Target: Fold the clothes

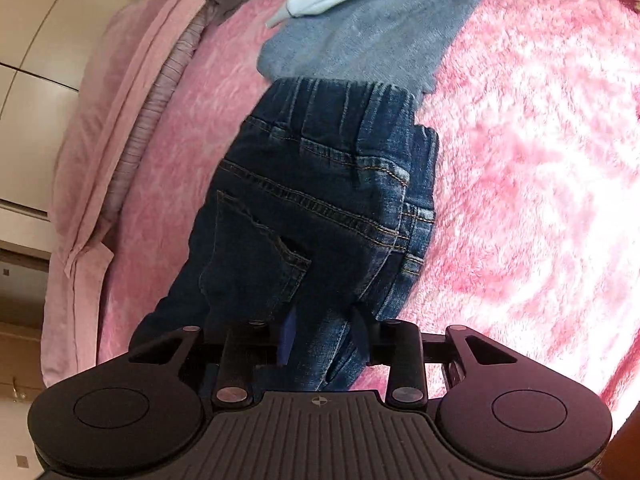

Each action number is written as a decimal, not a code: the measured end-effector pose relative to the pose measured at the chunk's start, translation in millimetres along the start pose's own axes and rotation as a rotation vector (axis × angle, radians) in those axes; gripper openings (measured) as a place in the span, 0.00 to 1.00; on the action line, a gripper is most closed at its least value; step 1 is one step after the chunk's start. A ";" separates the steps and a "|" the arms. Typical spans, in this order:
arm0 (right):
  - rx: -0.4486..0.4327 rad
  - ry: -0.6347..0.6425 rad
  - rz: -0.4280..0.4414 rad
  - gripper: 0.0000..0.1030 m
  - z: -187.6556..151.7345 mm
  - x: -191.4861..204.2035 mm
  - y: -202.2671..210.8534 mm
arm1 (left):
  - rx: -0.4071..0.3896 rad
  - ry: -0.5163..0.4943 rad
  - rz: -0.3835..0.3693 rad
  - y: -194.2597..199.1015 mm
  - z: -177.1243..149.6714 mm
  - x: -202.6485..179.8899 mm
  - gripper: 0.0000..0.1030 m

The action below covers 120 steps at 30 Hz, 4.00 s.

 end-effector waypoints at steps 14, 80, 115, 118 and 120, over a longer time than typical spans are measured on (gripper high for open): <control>0.034 -0.023 0.013 0.35 -19.4 -0.4 -6.3 | -0.001 0.036 -0.071 -6.1 -3.9 -1.7 0.40; -0.214 0.393 -0.355 0.29 -0.1 23.0 8.7 | -0.188 -0.301 0.027 32.8 29.9 4.9 0.17; -0.156 0.986 -0.191 0.35 -164.6 171.7 -89.0 | -0.225 -0.812 -0.014 -46.4 100.5 -26.9 0.06; -0.135 0.996 -0.120 0.35 -188.7 173.6 -67.6 | -0.194 -0.826 -0.003 -40.9 76.7 -9.5 0.10; -0.097 1.042 -0.110 0.35 -212.8 163.8 -62.4 | -0.173 -0.835 0.004 -37.2 60.9 2.1 0.11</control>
Point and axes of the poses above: each gripper's, at about its wrist camera, not at the fingertips, and y roughly against the way its jaws point, x to its left, z to its top, the point moved 6 cm from there along -y, roughly the way its jaws point, and after that the axes turned 9 degrees about -x, right-handed, at the moved point
